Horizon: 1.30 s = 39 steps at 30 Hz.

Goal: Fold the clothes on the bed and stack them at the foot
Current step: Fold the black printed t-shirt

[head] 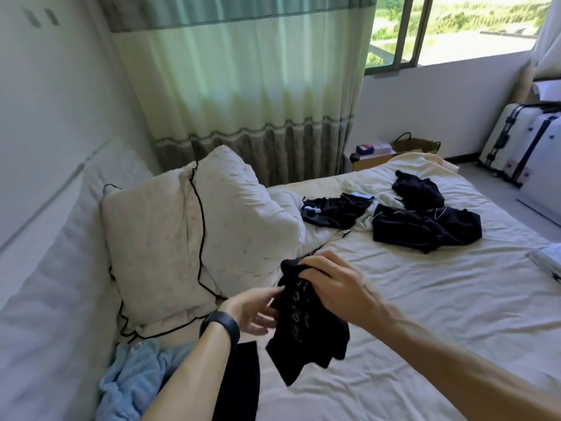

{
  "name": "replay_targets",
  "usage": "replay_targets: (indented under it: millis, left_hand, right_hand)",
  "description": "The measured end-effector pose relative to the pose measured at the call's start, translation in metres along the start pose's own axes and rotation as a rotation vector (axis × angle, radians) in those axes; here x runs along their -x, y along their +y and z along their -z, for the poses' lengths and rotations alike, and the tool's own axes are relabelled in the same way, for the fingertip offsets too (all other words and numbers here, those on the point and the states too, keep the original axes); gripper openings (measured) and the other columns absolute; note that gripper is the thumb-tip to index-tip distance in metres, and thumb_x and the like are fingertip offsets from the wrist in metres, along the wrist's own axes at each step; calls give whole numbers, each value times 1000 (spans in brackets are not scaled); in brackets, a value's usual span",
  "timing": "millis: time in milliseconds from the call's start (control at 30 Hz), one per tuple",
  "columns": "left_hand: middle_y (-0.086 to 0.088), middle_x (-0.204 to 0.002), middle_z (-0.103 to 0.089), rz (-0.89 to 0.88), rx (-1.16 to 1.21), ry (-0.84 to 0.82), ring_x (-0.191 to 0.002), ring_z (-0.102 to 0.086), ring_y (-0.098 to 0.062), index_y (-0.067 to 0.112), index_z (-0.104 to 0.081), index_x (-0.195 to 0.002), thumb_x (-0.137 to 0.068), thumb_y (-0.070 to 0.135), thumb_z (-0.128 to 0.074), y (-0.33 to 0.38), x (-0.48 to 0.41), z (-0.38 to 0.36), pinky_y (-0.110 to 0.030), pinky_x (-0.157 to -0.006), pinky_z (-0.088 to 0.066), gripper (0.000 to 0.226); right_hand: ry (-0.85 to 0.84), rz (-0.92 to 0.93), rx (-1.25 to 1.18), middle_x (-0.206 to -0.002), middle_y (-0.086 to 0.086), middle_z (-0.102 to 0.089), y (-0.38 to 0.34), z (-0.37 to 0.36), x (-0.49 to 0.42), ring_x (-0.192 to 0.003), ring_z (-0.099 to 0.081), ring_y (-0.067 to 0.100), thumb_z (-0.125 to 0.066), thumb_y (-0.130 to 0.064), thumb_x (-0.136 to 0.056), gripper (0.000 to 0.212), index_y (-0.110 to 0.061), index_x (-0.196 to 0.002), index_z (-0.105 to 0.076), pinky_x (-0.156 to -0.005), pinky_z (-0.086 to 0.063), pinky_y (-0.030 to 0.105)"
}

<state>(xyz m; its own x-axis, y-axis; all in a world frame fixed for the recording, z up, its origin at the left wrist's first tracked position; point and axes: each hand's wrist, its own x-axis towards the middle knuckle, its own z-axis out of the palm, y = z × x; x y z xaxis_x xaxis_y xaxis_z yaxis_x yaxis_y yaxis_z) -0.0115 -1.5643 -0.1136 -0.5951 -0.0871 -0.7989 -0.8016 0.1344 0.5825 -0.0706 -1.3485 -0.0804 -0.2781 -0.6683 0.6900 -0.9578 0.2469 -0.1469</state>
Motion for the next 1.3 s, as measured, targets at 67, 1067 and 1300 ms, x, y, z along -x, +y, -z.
replay_targets:
  millis: [67, 1067, 1300]
  left_hand:
    - [9, -81, -75, -85, -73, 89, -69, -69, -11, 21, -69, -91, -92, 54, -62, 8, -3, -9, -26, -69, -45, 33]
    - [17, -60, -54, -1336, -1007, 747, -57, -46, 9, 16, -62, -57, -70, -14, -58, 191, 128, -10, -12, -56, -35, 33]
    - [6, -82, -64, -1342, -876, 872, -74, -60, -21, 20, -64, -82, -91, -3, -52, 214, 160, 6, -46, -73, -50, 27]
  right_hand:
    - [12, -4, 19, -113, 6, -72, 5, 9, 5, -96, -69, 28, -72, 7, -86, 18, -5, -98, -77, -80, -59, 35]
    - [-46, -705, -403, -102, -16, -65, 85, 71, -25, -89, -66, 3, -74, -40, -89, 11, -47, -86, -66, -79, -54, 27]
    - [-290, -561, -393, -147, -14, -41, 77, 53, -86, -137, -37, 12, -79, -42, -85, 29, -38, -113, -71, -116, -30, 37]
